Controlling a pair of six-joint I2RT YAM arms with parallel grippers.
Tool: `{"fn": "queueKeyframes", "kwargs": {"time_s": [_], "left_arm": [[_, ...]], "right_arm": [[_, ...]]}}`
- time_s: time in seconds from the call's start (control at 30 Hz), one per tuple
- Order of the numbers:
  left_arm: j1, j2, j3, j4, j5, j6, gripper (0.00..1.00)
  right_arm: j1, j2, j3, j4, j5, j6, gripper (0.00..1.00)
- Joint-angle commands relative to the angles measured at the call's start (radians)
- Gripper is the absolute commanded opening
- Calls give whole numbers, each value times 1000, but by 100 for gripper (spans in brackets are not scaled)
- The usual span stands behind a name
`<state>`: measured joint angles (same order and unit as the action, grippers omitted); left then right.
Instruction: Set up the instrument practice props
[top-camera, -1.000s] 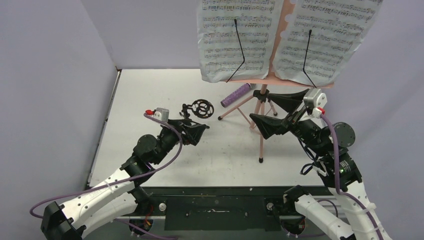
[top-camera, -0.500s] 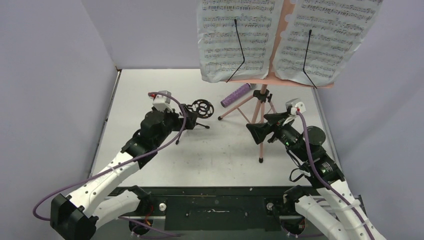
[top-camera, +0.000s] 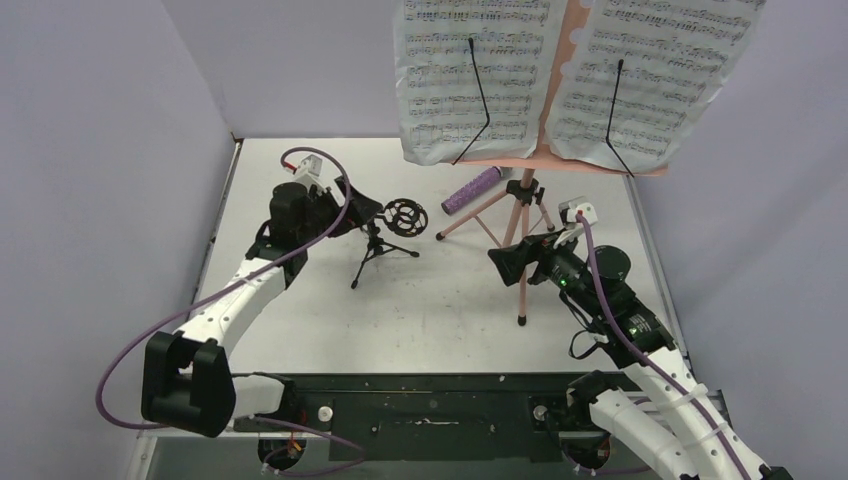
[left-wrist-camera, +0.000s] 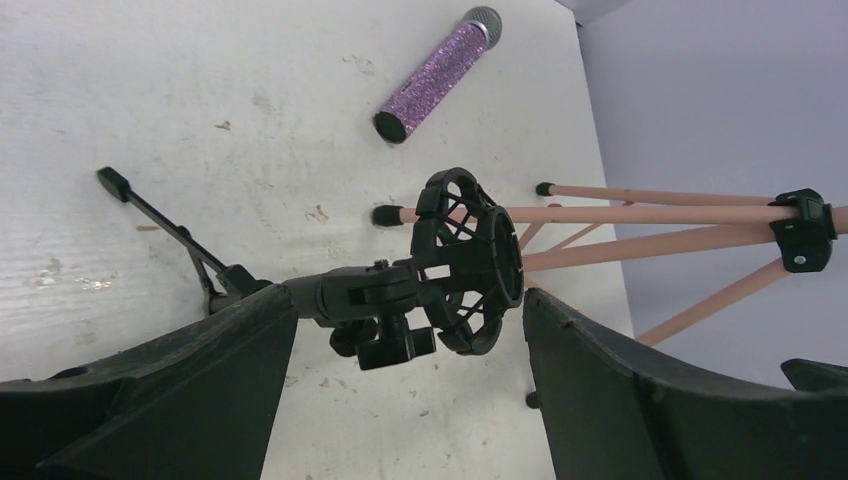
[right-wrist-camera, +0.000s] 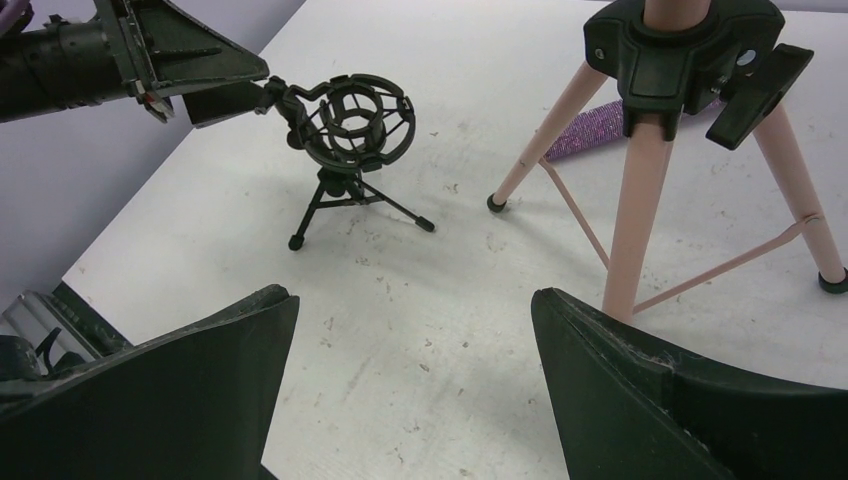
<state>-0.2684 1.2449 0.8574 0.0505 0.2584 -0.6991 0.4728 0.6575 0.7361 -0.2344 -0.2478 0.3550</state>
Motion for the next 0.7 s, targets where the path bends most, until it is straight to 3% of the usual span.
{"fn": "queueKeyframes", "kwargs": {"time_s": [0.0, 0.17, 0.4, 0.67], "left_arm": [[24, 75, 57, 153, 199, -100, 79], [25, 116, 51, 149, 192, -96, 76], [27, 82, 16, 83, 61, -35, 71], [42, 89, -26, 104, 61, -56, 56]], "right_arm": [[4, 9, 3, 16, 30, 5, 90], [4, 14, 0, 10, 40, 1, 90], [4, 26, -1, 12, 45, -5, 90], [4, 39, 3, 17, 45, -7, 90]]}}
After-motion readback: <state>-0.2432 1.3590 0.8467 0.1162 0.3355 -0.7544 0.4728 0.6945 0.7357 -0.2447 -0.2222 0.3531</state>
